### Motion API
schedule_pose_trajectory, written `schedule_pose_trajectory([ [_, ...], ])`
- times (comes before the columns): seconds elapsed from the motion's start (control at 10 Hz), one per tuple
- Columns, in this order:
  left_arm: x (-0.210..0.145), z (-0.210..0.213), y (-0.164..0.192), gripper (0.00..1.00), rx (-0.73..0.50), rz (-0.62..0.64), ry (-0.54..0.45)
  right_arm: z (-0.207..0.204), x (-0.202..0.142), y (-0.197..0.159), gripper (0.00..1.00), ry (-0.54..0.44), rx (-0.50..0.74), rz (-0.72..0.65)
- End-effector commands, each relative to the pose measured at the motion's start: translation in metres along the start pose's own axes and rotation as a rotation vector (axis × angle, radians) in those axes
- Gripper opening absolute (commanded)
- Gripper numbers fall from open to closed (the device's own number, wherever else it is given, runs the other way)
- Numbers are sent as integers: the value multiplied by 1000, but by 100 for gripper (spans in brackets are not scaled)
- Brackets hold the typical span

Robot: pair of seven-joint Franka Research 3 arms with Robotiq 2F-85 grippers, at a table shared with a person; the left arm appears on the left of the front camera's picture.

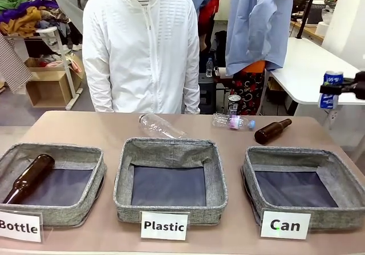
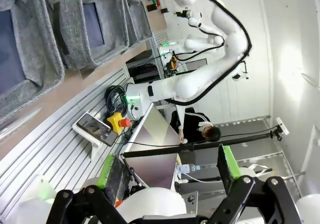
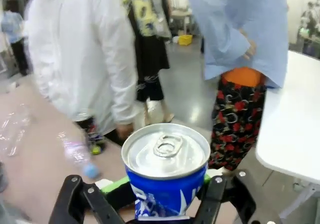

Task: Sort the can waste into the basket.
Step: Pick up the can waste from the table and place it in the right Fabric basket.

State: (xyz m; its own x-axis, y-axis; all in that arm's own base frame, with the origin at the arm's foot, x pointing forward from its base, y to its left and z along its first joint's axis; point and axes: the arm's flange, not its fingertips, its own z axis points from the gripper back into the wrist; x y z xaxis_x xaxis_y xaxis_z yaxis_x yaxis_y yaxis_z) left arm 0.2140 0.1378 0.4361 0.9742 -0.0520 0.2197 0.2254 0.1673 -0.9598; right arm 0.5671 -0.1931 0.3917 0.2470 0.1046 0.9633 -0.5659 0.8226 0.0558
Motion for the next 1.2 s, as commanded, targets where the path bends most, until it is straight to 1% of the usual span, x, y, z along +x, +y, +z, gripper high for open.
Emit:
schedule_pose_trajectory([
  [0.0, -3, 0, -3, 100, -13, 9, -3, 47, 59, 74, 0, 178, 123, 5],
  [0.1, -3, 0, -3, 100, -13, 9, -3, 61, 72, 107, 26, 255, 219, 50],
  [0.2, -3, 0, -3, 100, -13, 9, -3, 71, 79, 139, 26, 340, 329, 88],
  [0.3, -3, 0, -3, 100, -13, 9, -3, 76, 78, 171, 26, 473, 463, 96],
  [0.4, -3, 0, -3, 100, -13, 9, -3, 78, 70, 200, 26, 575, 551, 131],
  [0.5, -3, 0, -3, 100, -13, 9, -3, 79, 58, 224, 26, 667, 618, 173],
  [0.6, -3, 0, -3, 100, -13, 9, -3, 79, 46, 241, 26, 730, 653, 231],
  [0.7, -3, 0, -3, 100, -13, 9, -3, 79, 34, 254, 26, 782, 666, 296],
  [0.8, -3, 0, -3, 100, -13, 9, -3, 80, 30, 258, 26, 789, 678, 339],
  [1.0, -3, 0, -3, 100, -13, 9, -3, 78, 28, 254, 26, 778, 650, 344],
  [1.1, -3, 0, -3, 100, -13, 9, -3, 77, 28, 250, 64, 764, 656, 374],
])
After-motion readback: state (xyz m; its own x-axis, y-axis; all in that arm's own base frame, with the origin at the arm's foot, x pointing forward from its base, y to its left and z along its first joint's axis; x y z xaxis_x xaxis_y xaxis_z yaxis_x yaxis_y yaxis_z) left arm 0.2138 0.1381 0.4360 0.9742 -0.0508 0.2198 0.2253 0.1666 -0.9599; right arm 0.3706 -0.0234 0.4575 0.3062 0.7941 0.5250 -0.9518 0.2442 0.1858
